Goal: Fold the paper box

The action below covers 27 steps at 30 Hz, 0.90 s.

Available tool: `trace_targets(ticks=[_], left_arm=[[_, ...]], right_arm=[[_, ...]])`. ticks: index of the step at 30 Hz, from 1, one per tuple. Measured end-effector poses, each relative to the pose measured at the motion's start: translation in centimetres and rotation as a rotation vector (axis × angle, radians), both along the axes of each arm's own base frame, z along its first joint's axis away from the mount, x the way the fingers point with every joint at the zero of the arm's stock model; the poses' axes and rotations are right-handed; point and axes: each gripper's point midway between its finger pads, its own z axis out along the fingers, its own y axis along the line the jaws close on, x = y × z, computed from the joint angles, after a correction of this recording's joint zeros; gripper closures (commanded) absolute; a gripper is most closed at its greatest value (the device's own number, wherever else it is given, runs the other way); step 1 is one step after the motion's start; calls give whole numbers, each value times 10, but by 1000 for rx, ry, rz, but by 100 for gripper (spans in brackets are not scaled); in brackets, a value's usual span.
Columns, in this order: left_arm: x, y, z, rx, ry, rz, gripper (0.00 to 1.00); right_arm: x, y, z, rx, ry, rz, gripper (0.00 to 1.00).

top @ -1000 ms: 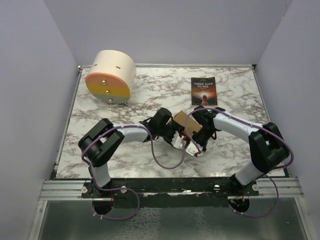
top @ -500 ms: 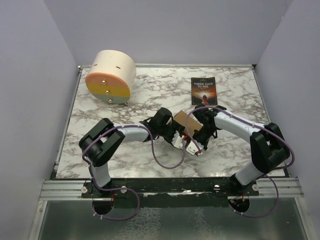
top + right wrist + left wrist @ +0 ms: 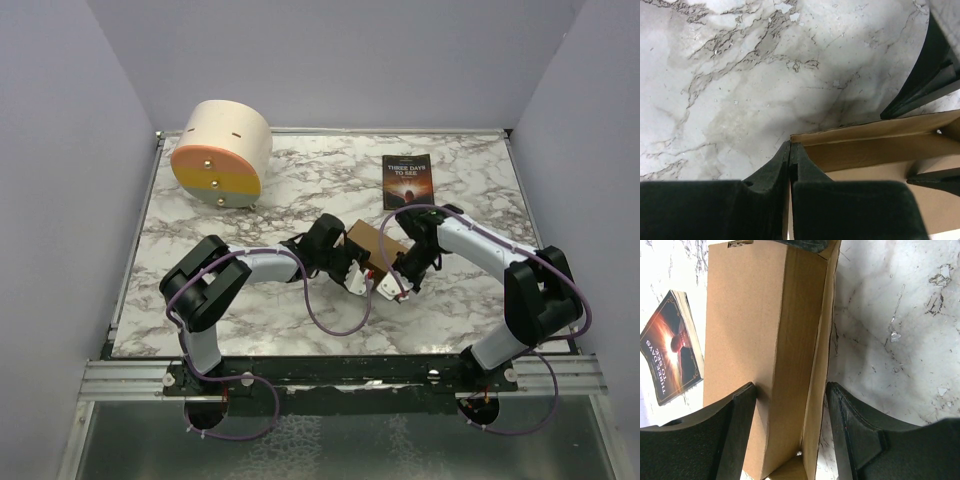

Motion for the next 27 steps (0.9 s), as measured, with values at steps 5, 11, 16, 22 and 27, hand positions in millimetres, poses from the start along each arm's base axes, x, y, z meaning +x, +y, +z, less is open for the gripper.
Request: trace_targets(ticks=[5, 11, 16, 22, 27], left_arm=[[1, 0, 1, -2, -3, 1, 40], [1, -1, 1, -7, 22, 21, 36], [1, -3, 4, -21, 85, 69, 30], [-1, -4, 9, -26, 190, 139, 22], [-10, 0, 16, -28, 266, 175, 22]], right_arm=[[5, -4, 2, -4, -4, -18, 98], [7, -5, 6, 10, -9, -30, 79], [8, 6, 30, 120, -35, -52, 73], [14, 5, 58, 285, -33, -147, 71], [13, -7, 69, 410, 3, -263, 72]])
